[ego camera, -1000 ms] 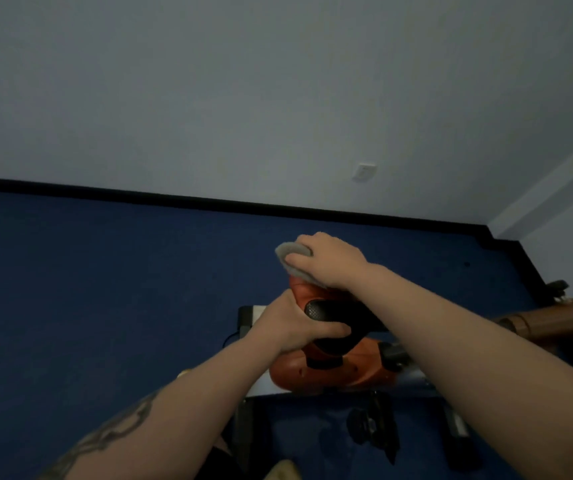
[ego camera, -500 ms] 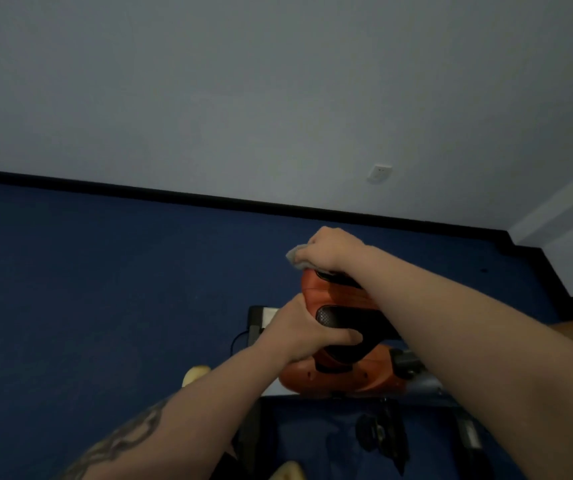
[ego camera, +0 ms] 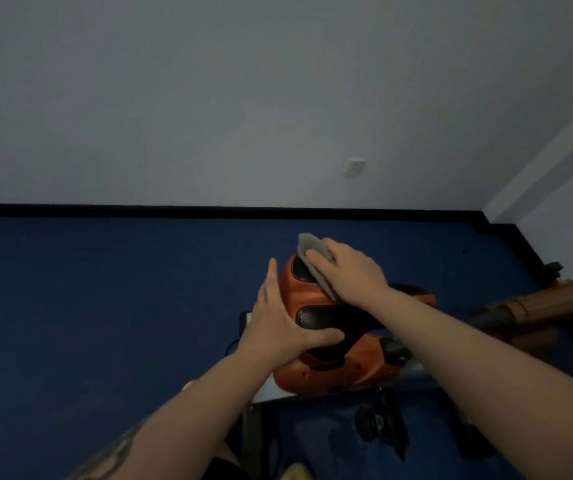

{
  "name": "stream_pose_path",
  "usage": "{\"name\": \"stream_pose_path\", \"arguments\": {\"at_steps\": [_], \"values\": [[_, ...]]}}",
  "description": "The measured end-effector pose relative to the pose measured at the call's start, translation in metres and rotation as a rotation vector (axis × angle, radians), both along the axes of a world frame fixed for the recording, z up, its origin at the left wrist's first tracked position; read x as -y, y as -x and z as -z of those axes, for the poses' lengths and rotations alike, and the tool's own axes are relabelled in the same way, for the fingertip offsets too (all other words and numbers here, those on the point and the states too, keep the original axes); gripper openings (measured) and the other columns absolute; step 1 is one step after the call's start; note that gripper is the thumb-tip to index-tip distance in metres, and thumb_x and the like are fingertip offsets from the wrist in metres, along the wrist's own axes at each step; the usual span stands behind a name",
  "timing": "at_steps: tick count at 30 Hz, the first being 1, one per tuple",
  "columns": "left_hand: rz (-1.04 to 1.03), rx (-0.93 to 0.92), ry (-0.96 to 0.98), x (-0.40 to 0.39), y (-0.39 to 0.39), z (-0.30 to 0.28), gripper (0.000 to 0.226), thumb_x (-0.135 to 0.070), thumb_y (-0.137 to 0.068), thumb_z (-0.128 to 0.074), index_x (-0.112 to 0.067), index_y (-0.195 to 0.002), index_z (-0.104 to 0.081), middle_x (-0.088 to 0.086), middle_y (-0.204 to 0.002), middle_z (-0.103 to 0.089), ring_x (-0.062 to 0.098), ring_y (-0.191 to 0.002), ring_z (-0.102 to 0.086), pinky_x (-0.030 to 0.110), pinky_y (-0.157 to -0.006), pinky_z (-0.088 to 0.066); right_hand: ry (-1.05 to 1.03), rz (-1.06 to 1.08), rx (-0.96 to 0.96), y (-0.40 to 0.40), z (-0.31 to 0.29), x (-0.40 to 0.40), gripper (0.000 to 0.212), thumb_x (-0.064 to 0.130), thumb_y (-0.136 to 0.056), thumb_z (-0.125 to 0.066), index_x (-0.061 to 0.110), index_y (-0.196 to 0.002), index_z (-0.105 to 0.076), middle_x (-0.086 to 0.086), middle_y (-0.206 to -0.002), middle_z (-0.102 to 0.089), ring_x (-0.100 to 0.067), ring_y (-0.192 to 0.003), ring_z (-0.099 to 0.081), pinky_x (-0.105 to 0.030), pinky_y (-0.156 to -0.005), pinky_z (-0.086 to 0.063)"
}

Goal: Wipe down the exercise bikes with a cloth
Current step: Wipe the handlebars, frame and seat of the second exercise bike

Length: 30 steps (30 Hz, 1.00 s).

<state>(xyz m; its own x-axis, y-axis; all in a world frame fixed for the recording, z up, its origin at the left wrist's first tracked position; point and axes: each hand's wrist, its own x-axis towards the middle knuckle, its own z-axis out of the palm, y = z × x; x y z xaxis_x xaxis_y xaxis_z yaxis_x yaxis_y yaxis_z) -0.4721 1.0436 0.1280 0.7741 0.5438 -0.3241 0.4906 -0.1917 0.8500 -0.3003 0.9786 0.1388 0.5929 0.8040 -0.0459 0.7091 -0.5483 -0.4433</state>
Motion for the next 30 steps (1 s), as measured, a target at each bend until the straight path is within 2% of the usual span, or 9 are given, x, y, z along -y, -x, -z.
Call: {"name": "stream_pose_path", "arguments": {"at_steps": [3,8,11,14,18,20,22,26,30], "values": [[0.125,0.031,-0.329,-0.003,-0.003,-0.006,0.139,-0.082,-0.042,-0.068,-0.046,-0.147,0.016,-0.024,-0.157,0.014,0.010,-0.146,-0.002,0.047,-0.117,-0.022,0.071,0.037,0.070,-0.011,-0.002,0.052,0.057,0.072,-0.091,-0.018,0.031,-0.104,-0.056,0.006,-0.100,-0.065,-0.021,-0.090,-0.063,-0.034,-0.066,-0.043],[0.201,0.053,-0.457,-0.007,-0.009,-0.012,0.129,-0.074,-0.055,-0.070,-0.029,-0.155,-0.002,-0.019,-0.160,0.005,0.006,-0.145,-0.006,0.038,-0.119,-0.021,0.375,0.228,0.076,-0.013,-0.004,0.010,0.047,0.046,-0.100,-0.020,0.026,-0.128,-0.053,-0.010,-0.122,-0.060,-0.034,-0.107,-0.057,-0.043,-0.081,-0.043],[0.241,0.015,-0.483,-0.010,-0.009,-0.015,0.131,-0.080,-0.051,-0.064,-0.030,-0.155,-0.002,-0.019,-0.159,0.003,0.006,-0.145,-0.006,0.036,-0.118,-0.021,0.192,0.303,0.069,0.014,0.001,-0.019,0.050,0.049,-0.099,-0.018,0.022,-0.122,-0.054,-0.008,-0.117,-0.061,-0.031,-0.103,-0.059,-0.040,-0.075,-0.035],[0.306,-0.030,-0.497,-0.027,-0.016,-0.027,0.123,-0.079,-0.053,-0.066,-0.027,-0.153,-0.017,-0.014,-0.156,-0.015,0.010,-0.141,-0.021,0.031,-0.111,-0.029,-0.063,0.133,0.189,0.024,0.005,0.018,0.046,0.058,-0.097,-0.023,0.029,-0.120,-0.051,0.000,-0.109,-0.060,-0.024,-0.099,-0.059,-0.038,-0.077,-0.037],[0.383,-0.107,-0.534,-0.050,-0.038,-0.042,0.088,-0.052,-0.069,-0.074,-0.025,-0.146,-0.038,-0.008,-0.143,-0.037,0.013,-0.128,-0.042,0.030,-0.102,-0.038,0.114,0.178,0.055,-0.021,-0.003,0.071,0.045,0.064,-0.095,-0.028,0.030,-0.081,-0.054,0.007,-0.085,-0.058,-0.024,-0.088,-0.061,-0.033,-0.063,-0.032],[0.434,-0.122,-0.598,-0.049,-0.048,-0.043,0.077,-0.049,-0.078,-0.067,-0.027,-0.146,-0.038,-0.009,-0.146,-0.037,0.014,-0.130,-0.041,0.032,-0.102,-0.038,0.228,0.308,0.020,-0.030,-0.004,0.060,0.052,0.061,-0.095,-0.027,0.025,-0.087,-0.063,-0.001,-0.093,-0.064,-0.027,-0.092,-0.061,-0.034,-0.066,-0.035],[0.464,-0.112,-0.625,-0.043,-0.056,-0.039,0.063,-0.047,-0.089,-0.056,-0.028,-0.147,-0.038,-0.008,-0.150,-0.035,0.015,-0.134,-0.037,0.033,-0.104,-0.035,0.232,0.454,0.165,-0.009,0.000,0.039,0.052,0.053,-0.097,-0.026,0.020,-0.096,-0.066,-0.007,-0.101,-0.068,-0.029,-0.093,-0.061,-0.037,-0.075,-0.035],[0.519,-0.026,-0.681,-0.040,-0.072,-0.033,0.042,-0.039,-0.101,-0.038,-0.025,-0.140,-0.049,-0.006,-0.145,-0.046,0.013,-0.130,-0.042,0.030,-0.105,-0.035,-0.170,0.362,0.273,0.047,0.010,0.053,0.040,0.048,-0.095,-0.037,0.021,-0.110,-0.063,0.000,-0.107,-0.064,-0.022,-0.104,-0.055,-0.041,-0.102,-0.035],[0.658,0.036,-0.818,-0.051,-0.081,-0.029,0.040,-0.041,-0.101,-0.036,-0.026,-0.135,-0.052,-0.008,-0.134,-0.053,0.012,-0.119,-0.049,0.027,-0.094,-0.039,-0.069,0.360,0.301,0.014,0.010,0.097,0.029,0.042,-0.094,-0.050,0.017,-0.098,-0.063,-0.002,-0.098,-0.062,-0.024,-0.096,-0.055,-0.037,-0.091,-0.039]]}}
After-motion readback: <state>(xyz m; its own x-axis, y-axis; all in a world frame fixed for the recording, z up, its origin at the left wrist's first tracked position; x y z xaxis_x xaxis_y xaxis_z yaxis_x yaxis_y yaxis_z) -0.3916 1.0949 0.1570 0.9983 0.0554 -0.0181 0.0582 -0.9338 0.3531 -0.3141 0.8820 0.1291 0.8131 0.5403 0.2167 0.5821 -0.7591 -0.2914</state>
